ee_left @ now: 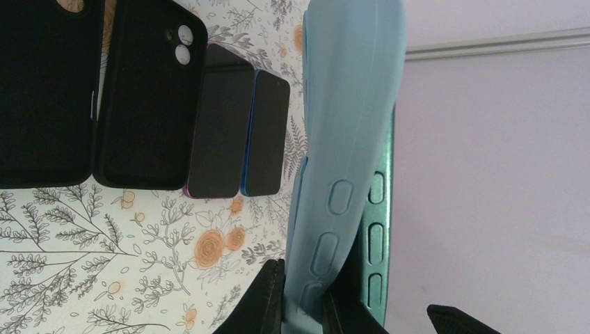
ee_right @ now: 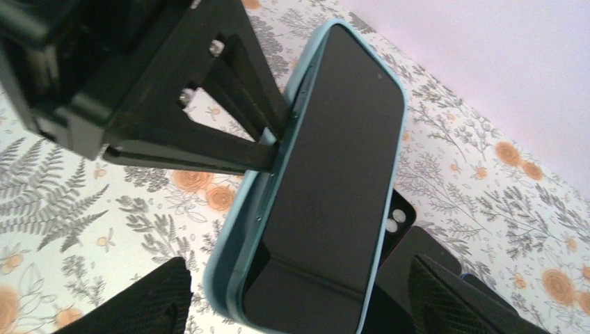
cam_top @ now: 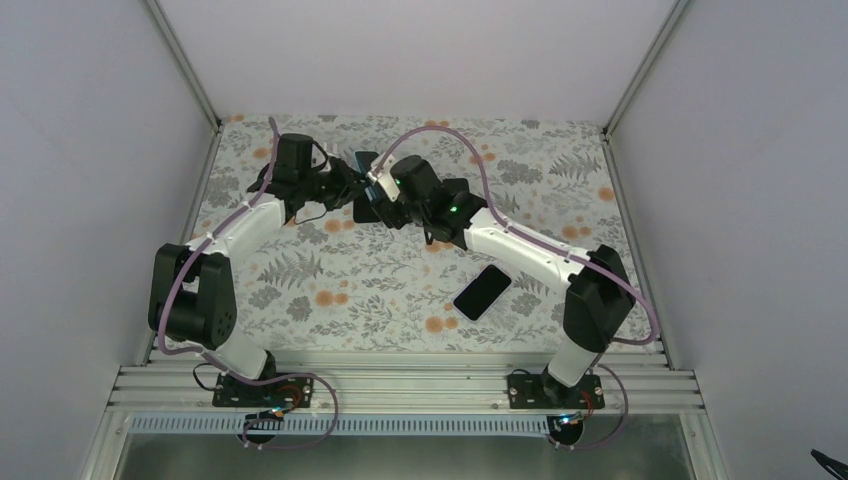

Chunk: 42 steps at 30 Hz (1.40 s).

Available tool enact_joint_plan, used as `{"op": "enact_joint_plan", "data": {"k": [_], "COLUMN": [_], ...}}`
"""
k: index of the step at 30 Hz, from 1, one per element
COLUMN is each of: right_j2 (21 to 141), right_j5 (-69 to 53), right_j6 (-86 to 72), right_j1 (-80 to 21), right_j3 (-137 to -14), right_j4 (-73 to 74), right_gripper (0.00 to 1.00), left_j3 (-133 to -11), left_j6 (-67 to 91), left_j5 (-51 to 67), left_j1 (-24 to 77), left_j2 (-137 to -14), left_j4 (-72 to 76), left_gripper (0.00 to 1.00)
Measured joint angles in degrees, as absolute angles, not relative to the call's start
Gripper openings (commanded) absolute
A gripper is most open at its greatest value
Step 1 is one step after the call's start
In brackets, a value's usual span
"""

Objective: Take the phone out of the phone case
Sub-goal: Remove the phone case from the phone.

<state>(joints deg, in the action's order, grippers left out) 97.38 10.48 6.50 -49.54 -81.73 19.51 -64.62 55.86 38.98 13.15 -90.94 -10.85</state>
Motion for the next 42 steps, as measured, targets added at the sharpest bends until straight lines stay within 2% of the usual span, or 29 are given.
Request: {"op": "enact_joint_plan", "data": {"k": [12, 24, 31, 33, 34, 37, 38, 42], "right_j2": [99.9, 100.6, 101.8, 102.0, 102.0, 102.1, 102.1, 102.1], "right_j5": [18.1, 28.1, 29.6, 29.5, 29.4, 29.0, 28.9, 29.0], "right_j6": [9.7, 19.1, 22.7, 23.1, 23.1, 23.6, 23.7, 24.4], "right_j1": [-50.5, -52.4, -52.9, -52.9, -52.9, -53.2, -53.3, -53.2], "right_j3": [-80.3, -73.5, -72.5, -72.5, -72.5, -72.5, -72.6, -72.9], "right_j4": [14.8, 1.6, -2.2, -2.2, -2.1, -1.8, -1.6, -0.8], "right_gripper": [0.69, 0.65, 0.43, 0.29, 0.25, 0.07, 0.05, 0.04], "left_j3": [-64.4, -63.4, -62.9, -62.8, -62.7, -62.7, -62.7, -62.7], "left_j6": [57.5, 59.0, 59.4, 59.5, 59.6, 59.9, 60.1, 60.5], "left_j5": [39.0, 39.0, 38.8, 38.8, 38.8, 39.1, 39.2, 39.3], "left_j1": [12.7, 12.6, 12.6, 12.6, 12.6, 12.7, 12.7, 12.8], "left_j2": [-91.4, -92.3, -92.4, -92.4, -92.4, -92.4, -92.4, -92.3], "left_j4": [-10.7, -9.2, -8.3, -8.2, -8.2, -7.4, -7.2, -7.3], "left_gripper": [0.03, 0.03, 0.03, 0.03, 0.03, 0.03, 0.03, 0.02]}}
